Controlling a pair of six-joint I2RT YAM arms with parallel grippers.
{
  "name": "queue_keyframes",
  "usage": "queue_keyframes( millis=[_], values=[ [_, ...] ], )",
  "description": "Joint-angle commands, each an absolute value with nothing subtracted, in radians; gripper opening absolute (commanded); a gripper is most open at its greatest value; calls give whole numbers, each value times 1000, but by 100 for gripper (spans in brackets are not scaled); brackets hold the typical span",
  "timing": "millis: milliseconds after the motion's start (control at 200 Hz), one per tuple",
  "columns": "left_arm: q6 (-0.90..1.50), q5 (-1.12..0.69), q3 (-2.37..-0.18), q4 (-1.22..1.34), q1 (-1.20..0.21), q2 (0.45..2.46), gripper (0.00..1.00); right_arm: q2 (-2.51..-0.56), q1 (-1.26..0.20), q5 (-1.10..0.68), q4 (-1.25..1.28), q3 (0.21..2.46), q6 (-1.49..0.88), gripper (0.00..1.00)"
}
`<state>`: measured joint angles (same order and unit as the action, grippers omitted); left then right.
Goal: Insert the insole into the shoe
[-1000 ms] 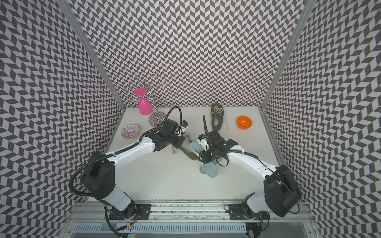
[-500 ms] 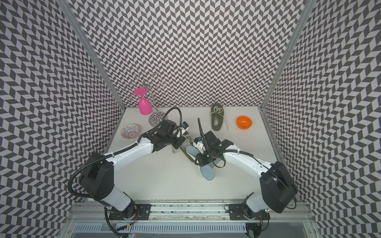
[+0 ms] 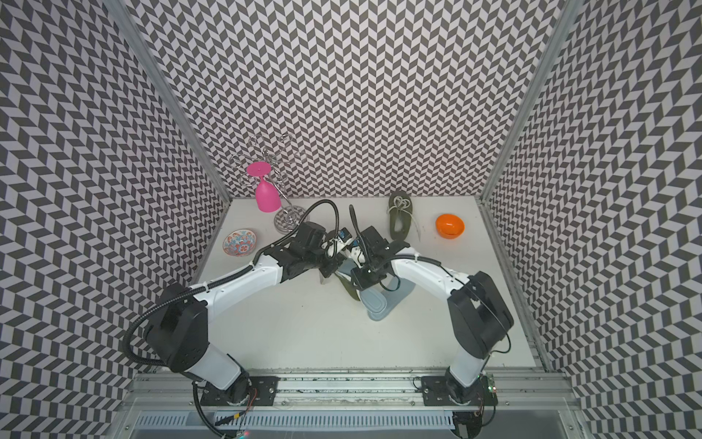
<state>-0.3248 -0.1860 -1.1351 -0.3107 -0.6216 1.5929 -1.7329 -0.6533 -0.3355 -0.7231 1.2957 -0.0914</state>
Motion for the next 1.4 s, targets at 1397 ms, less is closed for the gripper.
queue_keyframes(
  millis=[1397],
  values=[
    [-141,-272,-1165,-325,-500,1653,0,-1843,-643,-246,-572,1435,-35,62]
  ],
)
